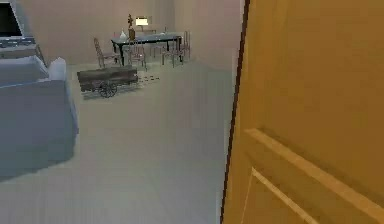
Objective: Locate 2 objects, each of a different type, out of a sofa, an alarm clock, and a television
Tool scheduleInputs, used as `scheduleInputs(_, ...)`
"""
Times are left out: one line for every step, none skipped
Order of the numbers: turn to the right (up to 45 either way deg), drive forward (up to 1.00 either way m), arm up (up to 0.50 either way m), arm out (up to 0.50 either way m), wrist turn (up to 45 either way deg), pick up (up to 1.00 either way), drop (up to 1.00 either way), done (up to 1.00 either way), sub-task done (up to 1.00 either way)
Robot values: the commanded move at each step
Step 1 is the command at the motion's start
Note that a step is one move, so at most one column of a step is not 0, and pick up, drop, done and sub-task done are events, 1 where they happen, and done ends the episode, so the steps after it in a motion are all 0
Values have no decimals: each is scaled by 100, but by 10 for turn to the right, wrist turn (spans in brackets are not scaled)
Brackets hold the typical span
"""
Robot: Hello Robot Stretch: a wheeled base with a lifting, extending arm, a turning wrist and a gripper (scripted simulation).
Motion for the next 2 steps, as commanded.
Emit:
scheduleInputs(-270,0,0,0,0,0,0,0,0)
scheduleInputs(0,35,0,0,0,0,0,0,0)
